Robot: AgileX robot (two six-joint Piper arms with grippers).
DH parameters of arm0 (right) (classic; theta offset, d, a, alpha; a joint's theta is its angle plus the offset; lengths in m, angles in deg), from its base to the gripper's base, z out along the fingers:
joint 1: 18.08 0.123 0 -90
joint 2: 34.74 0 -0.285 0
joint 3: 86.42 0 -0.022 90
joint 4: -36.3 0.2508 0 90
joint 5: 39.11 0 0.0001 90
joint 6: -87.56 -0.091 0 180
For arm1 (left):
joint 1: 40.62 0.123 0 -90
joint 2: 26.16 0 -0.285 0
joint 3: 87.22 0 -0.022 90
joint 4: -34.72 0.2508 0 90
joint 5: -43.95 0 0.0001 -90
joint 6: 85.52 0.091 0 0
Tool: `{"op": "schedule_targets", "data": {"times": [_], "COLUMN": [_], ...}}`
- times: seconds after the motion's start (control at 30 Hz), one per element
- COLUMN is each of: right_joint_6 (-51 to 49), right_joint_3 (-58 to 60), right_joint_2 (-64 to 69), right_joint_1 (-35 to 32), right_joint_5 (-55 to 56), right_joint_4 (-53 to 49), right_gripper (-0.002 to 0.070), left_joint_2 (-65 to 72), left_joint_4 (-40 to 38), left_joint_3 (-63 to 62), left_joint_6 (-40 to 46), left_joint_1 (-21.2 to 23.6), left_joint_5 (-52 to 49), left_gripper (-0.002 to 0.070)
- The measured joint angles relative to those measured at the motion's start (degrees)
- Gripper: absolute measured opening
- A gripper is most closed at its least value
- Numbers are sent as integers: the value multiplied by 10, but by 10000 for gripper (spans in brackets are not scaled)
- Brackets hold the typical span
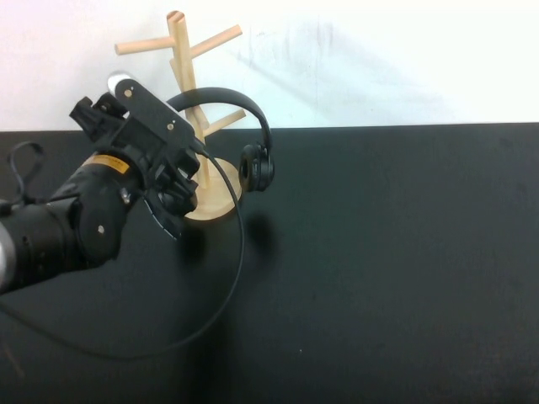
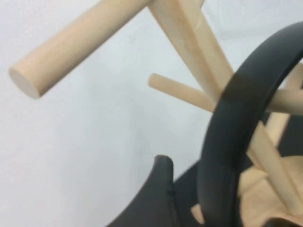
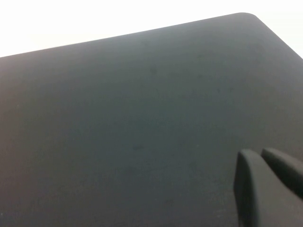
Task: Take out the headphones from the headphone stand
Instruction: Pick up the headphones from the headphone stand
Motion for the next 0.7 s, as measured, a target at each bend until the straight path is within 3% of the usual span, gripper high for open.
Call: {"op": "schedule_targets", "data": {"times": [0.23, 0.7], "right_joint_6": [0, 0], "right_joint_3": [0, 0], "right_joint_2": [0, 0], "right_joint_1": [0, 0], "right_joint_5": [0, 0], "right_joint_4": [0, 0], "right_gripper": [-8, -8], "left_joint_2": [42, 114], "left_joint_4": [7, -8], "left_joint_3": [-7, -82], "left_joint_6": [0, 2], "left_joint_1": [0, 22], "left_joint_5": [101, 95], "left_gripper": [665, 661]}}
